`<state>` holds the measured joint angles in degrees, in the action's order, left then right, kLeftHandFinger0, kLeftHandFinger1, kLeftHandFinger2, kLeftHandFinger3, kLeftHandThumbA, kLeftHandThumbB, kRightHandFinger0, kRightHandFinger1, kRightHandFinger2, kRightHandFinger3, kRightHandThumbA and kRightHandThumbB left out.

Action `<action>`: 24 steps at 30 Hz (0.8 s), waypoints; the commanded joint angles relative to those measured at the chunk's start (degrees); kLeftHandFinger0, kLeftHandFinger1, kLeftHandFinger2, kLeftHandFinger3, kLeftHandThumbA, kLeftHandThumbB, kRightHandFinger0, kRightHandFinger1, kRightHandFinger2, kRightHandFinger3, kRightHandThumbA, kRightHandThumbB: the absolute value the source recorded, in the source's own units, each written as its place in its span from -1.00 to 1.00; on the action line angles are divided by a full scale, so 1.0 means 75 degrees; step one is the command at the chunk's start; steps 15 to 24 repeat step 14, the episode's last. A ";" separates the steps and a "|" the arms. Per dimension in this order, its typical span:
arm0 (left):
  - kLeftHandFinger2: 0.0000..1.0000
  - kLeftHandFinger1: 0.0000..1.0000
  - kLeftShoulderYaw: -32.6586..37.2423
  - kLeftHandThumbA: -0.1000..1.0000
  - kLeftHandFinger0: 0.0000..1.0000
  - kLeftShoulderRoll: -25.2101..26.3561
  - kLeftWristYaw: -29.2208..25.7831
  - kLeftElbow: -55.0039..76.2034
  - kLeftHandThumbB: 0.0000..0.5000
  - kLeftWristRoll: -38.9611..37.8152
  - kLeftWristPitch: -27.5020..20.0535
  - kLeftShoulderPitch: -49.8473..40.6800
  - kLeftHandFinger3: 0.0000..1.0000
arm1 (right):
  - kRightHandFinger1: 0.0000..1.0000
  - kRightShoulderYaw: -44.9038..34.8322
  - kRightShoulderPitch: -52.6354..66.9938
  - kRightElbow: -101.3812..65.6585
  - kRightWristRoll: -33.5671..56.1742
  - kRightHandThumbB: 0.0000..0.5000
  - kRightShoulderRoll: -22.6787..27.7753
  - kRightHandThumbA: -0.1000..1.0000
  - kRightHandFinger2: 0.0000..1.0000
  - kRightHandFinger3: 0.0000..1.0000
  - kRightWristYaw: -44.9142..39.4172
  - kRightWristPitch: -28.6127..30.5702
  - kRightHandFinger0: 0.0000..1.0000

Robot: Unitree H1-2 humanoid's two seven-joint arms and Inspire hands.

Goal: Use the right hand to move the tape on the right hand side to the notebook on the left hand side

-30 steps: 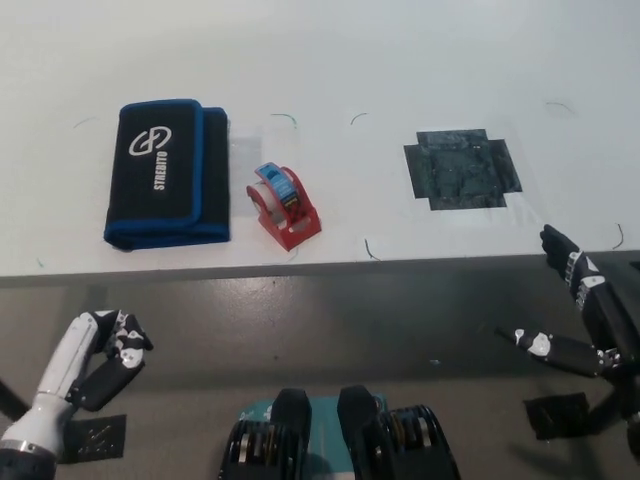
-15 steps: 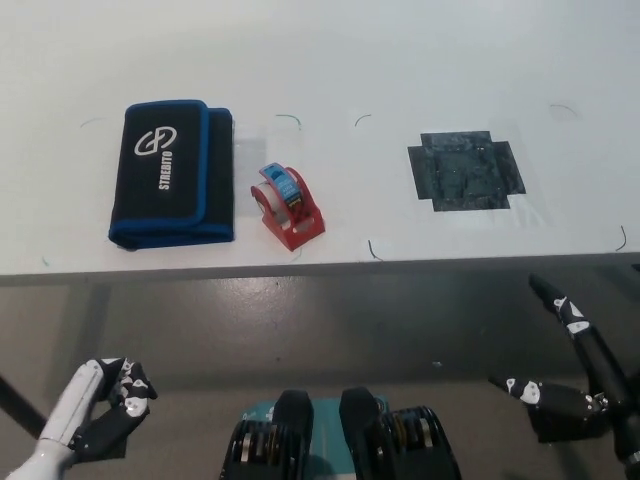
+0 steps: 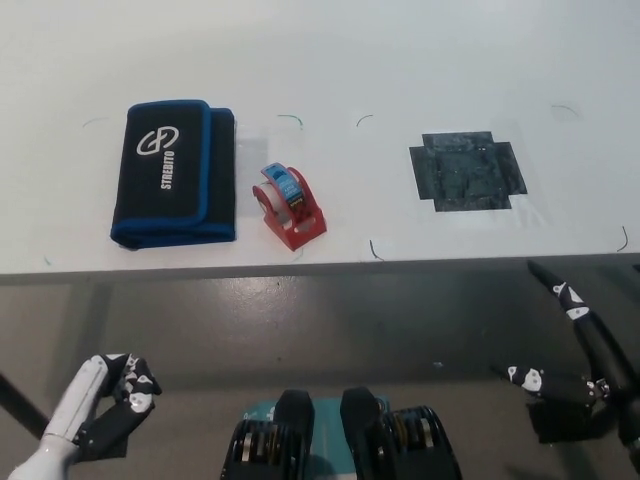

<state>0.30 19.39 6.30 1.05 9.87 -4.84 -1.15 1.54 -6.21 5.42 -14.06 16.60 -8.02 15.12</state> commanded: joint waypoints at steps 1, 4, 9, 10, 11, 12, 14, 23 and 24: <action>-0.43 -0.60 -0.0011 -0.67 -0.55 0.0124 0.0098 0.0179 -0.99 0.0016 0.0044 0.0119 -0.13 | 1.00 -0.0064 -0.0172 -0.0152 -0.0051 -0.50 0.0115 1.00 1.00 1.00 0.0162 0.0060 1.00; -0.44 -0.60 0.0001 -0.65 -0.55 0.0142 0.0111 0.0186 -1.00 0.0038 0.0039 0.0147 -0.13 | 1.00 -0.0076 -0.0176 -0.0135 -0.0077 -0.59 0.0133 1.00 1.00 1.00 0.0174 0.0100 1.00; -0.43 -0.60 0.0014 -0.71 -0.56 0.0134 0.0127 0.0106 -1.00 0.0030 0.0036 0.0185 -0.12 | 1.00 -0.0106 -0.0181 -0.0071 -0.0122 -0.65 0.0142 1.00 1.00 1.00 0.0228 0.0177 1.00; -0.43 -0.60 0.0023 -0.71 -0.56 0.0138 0.0121 0.0103 -1.00 0.0063 0.0043 0.0193 -0.12 | 1.00 -0.0110 -0.0180 -0.0067 -0.0116 -0.65 0.0140 1.00 1.00 1.00 0.0229 0.0191 1.00; -0.45 -0.62 0.0013 -0.71 -0.57 0.0124 0.0121 0.0107 -1.00 0.0035 0.0063 0.0196 -0.12 | 1.00 -0.0123 -0.0177 -0.0072 -0.0103 -0.67 0.0129 1.00 1.00 1.00 0.0242 0.0196 1.00; -0.46 -0.62 0.0005 -0.72 -0.58 0.0118 0.0124 0.0088 -1.00 0.0006 0.0054 0.0199 -0.13 | 1.00 -0.0126 -0.0176 -0.0066 -0.0098 -0.67 0.0129 1.00 1.00 1.00 0.0239 0.0190 1.00; -0.46 -0.62 0.0005 -0.73 -0.58 0.0118 0.0124 0.0088 -1.00 0.0006 0.0054 0.0199 -0.13 | 1.00 -0.0126 -0.0176 -0.0066 -0.0098 -0.67 0.0128 1.00 1.00 1.00 0.0239 0.0190 1.00; -0.46 -0.62 0.0005 -0.73 -0.58 0.0118 0.0124 0.0088 -1.00 0.0006 0.0054 0.0199 -0.13 | 1.00 -0.0126 -0.0176 -0.0066 -0.0098 -0.67 0.0128 1.00 1.00 1.00 0.0239 0.0190 1.00; -0.46 -0.62 0.0005 -0.73 -0.58 0.0118 0.0124 0.0088 -1.00 0.0006 0.0054 0.0199 -0.13 | 1.00 -0.0126 -0.0176 -0.0066 -0.0098 -0.67 0.0128 1.00 1.00 1.00 0.0239 0.0190 1.00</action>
